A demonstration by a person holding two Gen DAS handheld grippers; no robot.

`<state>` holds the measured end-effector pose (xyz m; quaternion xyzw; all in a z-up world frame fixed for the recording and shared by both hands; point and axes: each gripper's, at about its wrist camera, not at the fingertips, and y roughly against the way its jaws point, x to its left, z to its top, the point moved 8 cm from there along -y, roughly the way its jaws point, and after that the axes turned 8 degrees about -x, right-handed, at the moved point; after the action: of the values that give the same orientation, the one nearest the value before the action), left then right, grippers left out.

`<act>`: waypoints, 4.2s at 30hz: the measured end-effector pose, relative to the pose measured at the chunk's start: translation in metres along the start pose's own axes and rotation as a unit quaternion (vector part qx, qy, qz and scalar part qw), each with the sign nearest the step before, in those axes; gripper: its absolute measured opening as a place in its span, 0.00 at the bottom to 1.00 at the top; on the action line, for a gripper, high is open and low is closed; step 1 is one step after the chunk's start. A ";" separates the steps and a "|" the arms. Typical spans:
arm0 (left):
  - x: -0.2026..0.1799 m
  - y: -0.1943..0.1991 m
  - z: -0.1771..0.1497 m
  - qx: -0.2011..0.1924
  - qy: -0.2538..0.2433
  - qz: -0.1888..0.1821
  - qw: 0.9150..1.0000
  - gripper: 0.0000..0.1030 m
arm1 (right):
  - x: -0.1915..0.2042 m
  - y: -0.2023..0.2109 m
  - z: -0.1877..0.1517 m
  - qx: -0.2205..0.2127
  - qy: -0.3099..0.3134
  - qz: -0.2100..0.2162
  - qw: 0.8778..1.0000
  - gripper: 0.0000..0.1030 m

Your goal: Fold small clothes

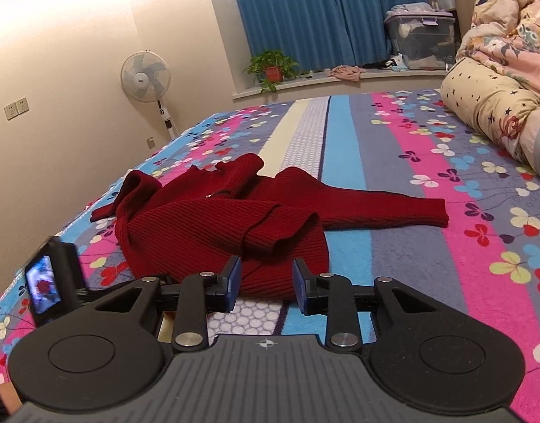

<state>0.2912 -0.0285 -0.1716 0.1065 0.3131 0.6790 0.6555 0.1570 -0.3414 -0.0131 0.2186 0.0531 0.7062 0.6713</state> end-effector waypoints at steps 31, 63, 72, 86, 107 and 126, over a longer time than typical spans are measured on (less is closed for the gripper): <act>0.234 0.161 0.022 0.118 -0.170 -0.068 0.976 0.35 | -0.023 -0.096 -0.033 0.069 -0.009 -0.003 0.998 0.55; 0.210 0.190 0.026 0.072 -0.156 -0.106 0.979 0.05 | -0.051 0.054 0.038 -0.052 -0.046 -0.050 0.996 0.10; 0.208 0.171 -0.002 0.159 -0.167 -0.087 0.969 0.17 | -0.101 0.016 -0.067 0.160 -0.059 -0.124 0.977 0.09; 0.212 0.145 -0.024 0.208 -0.181 -0.061 0.959 0.35 | -0.099 -0.023 -0.102 0.207 -0.016 -0.135 0.969 0.44; 0.205 0.242 0.004 0.090 -0.164 -0.164 0.969 0.05 | -0.090 0.070 -0.032 0.098 -0.026 -0.116 0.988 0.11; 0.148 0.171 -0.044 0.195 -0.282 -0.090 0.935 0.46 | -0.070 -0.001 -0.110 0.254 0.041 -0.071 0.964 0.40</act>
<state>0.1081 0.1103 -0.1486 0.3908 0.2495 0.4844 0.7419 0.1165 -0.3848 -0.1294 0.3485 0.2740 0.6282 0.6394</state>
